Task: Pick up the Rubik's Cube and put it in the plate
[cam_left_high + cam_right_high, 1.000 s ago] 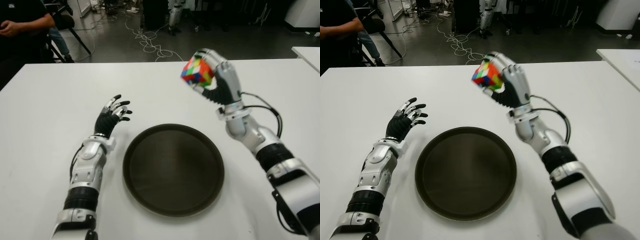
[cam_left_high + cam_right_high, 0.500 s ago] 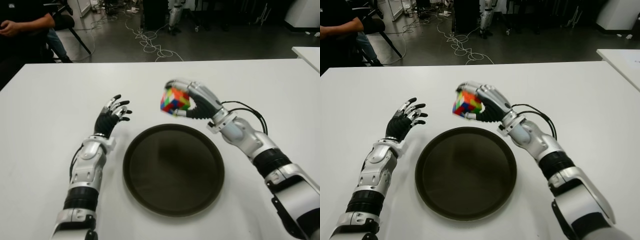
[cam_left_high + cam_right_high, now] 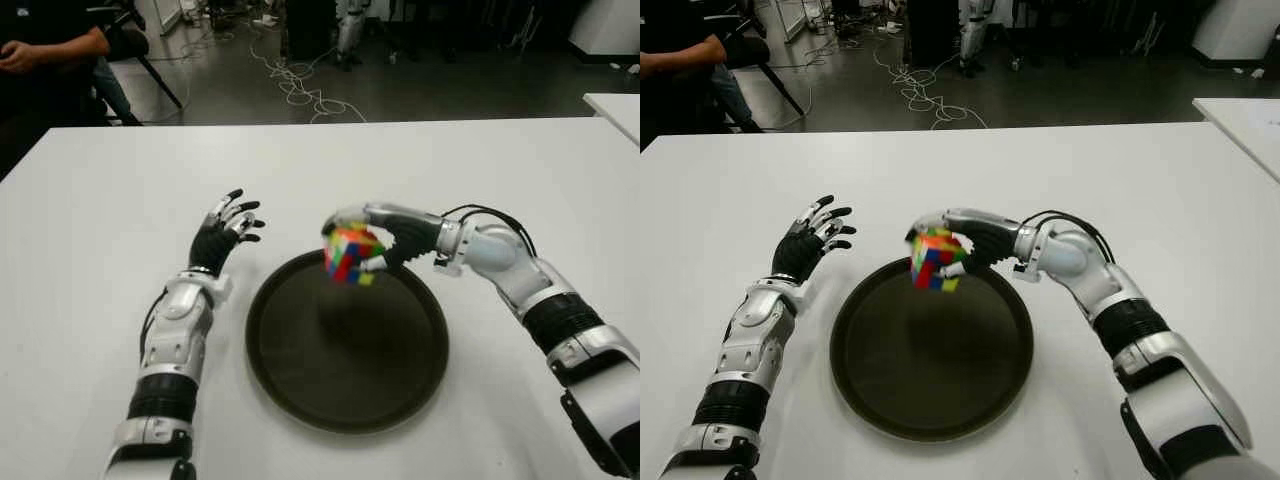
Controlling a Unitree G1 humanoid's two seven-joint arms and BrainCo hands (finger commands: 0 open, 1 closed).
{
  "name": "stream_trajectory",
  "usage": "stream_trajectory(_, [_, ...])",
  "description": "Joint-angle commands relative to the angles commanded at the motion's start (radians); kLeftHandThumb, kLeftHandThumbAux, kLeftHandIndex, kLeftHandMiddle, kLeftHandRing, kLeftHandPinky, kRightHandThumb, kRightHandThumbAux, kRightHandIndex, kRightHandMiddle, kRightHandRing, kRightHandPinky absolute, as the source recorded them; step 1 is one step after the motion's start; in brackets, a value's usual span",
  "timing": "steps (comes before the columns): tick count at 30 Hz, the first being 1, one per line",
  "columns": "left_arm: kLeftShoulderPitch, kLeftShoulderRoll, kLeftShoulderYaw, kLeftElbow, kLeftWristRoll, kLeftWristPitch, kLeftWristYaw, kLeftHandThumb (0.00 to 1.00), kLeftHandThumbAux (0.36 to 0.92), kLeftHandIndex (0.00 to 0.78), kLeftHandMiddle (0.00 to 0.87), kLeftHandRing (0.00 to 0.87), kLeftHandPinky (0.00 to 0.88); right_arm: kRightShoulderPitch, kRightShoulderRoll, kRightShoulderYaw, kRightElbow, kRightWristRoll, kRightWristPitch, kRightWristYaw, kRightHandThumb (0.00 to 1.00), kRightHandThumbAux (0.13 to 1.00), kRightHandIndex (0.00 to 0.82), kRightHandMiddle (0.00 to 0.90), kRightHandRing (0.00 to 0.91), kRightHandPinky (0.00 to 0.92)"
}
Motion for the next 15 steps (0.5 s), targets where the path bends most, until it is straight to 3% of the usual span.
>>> stream_trajectory(15, [0.006, -0.002, 0.002, -0.009, -0.003, 0.005, 0.001, 0.668, 0.658, 0.100, 0.248, 0.353, 0.428, -0.010, 0.004, -0.065, -0.023, 0.145, 0.055, 0.309, 0.831, 0.688, 0.400, 0.527, 0.631, 0.615])
